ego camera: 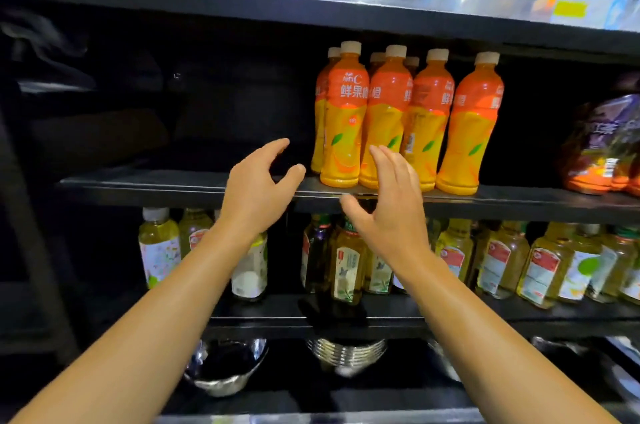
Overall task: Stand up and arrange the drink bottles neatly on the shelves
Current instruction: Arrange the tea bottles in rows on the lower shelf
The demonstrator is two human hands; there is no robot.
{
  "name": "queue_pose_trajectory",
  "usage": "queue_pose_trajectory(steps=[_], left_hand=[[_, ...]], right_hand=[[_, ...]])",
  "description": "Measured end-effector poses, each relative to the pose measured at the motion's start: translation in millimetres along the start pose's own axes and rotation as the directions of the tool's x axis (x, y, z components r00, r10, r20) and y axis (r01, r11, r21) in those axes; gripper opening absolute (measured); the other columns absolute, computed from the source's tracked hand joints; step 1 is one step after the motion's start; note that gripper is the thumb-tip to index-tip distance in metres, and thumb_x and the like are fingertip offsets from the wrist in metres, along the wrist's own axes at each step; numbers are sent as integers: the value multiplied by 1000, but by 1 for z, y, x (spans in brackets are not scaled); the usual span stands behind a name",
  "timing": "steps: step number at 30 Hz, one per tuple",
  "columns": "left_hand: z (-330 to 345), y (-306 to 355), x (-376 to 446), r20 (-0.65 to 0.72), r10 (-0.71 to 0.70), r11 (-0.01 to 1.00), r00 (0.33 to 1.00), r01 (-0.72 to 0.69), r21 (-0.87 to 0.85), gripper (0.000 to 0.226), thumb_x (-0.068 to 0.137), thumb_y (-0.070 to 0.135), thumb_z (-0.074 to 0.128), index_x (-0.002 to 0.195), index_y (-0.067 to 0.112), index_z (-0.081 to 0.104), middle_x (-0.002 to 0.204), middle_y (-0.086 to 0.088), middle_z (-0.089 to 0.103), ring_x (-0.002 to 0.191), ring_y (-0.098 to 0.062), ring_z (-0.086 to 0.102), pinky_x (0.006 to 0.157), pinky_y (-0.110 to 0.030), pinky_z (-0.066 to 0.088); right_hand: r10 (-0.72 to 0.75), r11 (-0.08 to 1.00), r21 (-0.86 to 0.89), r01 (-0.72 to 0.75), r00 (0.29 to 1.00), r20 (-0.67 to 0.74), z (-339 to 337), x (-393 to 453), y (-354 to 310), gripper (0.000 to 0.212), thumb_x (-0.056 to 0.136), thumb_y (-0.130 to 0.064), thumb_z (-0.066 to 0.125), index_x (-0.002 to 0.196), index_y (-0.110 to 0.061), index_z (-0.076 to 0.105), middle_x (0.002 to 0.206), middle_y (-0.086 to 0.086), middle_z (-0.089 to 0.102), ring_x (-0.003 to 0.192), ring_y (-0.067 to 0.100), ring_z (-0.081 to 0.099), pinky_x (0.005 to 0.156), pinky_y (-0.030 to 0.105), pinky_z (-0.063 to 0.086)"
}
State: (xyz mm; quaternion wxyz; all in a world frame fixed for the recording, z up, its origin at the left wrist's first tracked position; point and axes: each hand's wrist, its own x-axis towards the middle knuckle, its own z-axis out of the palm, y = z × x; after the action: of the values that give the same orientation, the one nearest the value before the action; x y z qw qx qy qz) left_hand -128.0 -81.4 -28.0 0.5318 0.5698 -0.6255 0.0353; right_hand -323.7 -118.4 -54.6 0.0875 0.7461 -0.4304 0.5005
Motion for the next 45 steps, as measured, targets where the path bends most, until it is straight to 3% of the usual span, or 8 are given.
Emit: queue_pose_trajectory(steps=[6,19,24,30,34,37,42,45], left_hand=[[-7,-15,-87,-37,34,983,999,-27,182,57,90,32,66,142,15,49,144,-3,51,135,-21,42,113,-35,32],[-45,-78,-215,-46,-287,894,957,285,345,67,89,39,65,148,21,39,151,3,42,140,-19,36,115,-34,31],[-56,-116,-197,-101,-351,893,931,365,262,68,90,37,65,148,19,36,150,0,41,137,-20,40,111,-34,35],[-60,-165,-142,-139,-416,894,899,432,116,68,91,24,66,150,14,32,147,-5,39,123,-3,38,88,-5,23],[-54,-197,-103,-171,-459,884,872,467,6,70,87,21,71,146,11,34,139,-5,43,125,-13,43,95,-15,35],[-45,-219,-81,-191,-505,863,842,496,-94,76,83,13,74,146,4,33,118,4,45,105,-6,47,78,-7,38],[-28,-260,-75,-121,-599,799,792,581,-153,77,83,28,75,147,17,33,128,-7,56,115,-23,56,90,-30,47],[-27,-259,-82,-130,-581,811,804,559,-171,65,83,30,73,139,18,41,125,-3,58,111,-18,57,88,-28,45]], right_hand=[[-62,992,118,47,990,130,10,-58,-25,75,86,-42,67,150,-18,34,154,-1,34,145,19,23,120,39,22],[-60,958,279,-73,896,439,46,-152,-49,76,87,-43,66,151,-24,28,155,-8,31,144,14,25,116,36,30],[17,939,297,-175,883,469,80,-149,-56,78,86,-41,68,151,-24,28,155,-8,29,143,15,28,115,38,33],[132,922,269,-279,879,457,126,-133,-61,79,86,-39,69,152,-22,27,155,-5,29,142,15,29,113,32,31],[222,917,214,-336,877,426,153,-118,-63,81,86,-40,70,151,-16,28,153,2,32,140,20,34,110,33,33],[313,894,179,-411,859,405,168,-108,-63,79,85,-40,71,146,-10,33,142,8,40,130,21,42,99,27,37],[404,869,91,-486,804,436,185,-99,-62,62,85,-41,72,123,-1,45,112,5,44,102,22,49,78,26,36],[412,835,142,-532,774,482,193,-91,-63,70,83,-41,72,135,-4,40,113,3,48,98,16,49,78,29,41]])
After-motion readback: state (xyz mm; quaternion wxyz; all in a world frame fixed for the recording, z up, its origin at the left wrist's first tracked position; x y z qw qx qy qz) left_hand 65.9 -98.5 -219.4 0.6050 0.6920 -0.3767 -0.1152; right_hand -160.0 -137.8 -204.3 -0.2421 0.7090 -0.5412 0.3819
